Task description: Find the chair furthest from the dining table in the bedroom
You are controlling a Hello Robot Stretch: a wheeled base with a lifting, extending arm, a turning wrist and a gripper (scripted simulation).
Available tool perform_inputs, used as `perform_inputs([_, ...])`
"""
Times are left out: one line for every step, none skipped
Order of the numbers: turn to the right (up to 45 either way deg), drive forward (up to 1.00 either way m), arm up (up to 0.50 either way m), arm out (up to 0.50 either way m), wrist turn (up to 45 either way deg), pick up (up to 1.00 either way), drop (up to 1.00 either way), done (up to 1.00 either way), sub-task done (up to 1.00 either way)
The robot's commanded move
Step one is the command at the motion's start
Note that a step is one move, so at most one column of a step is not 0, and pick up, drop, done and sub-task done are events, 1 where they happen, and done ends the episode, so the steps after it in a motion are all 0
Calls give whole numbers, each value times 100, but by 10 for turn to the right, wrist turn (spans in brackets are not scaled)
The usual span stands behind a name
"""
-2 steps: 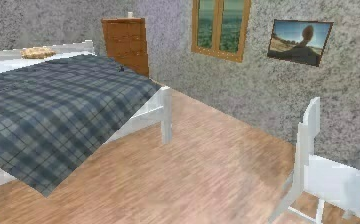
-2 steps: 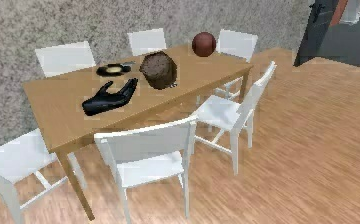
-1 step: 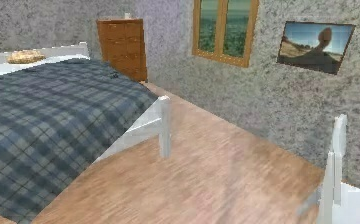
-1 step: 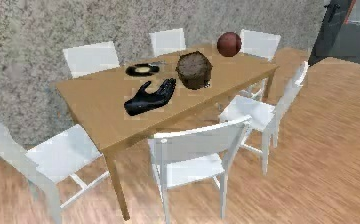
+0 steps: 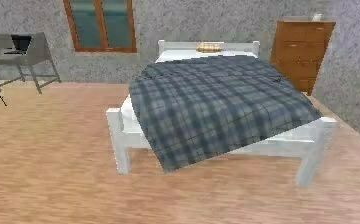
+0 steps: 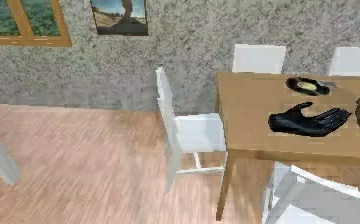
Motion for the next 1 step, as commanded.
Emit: perform_inputs([-450,0,0,0,0,0,0,0,0])
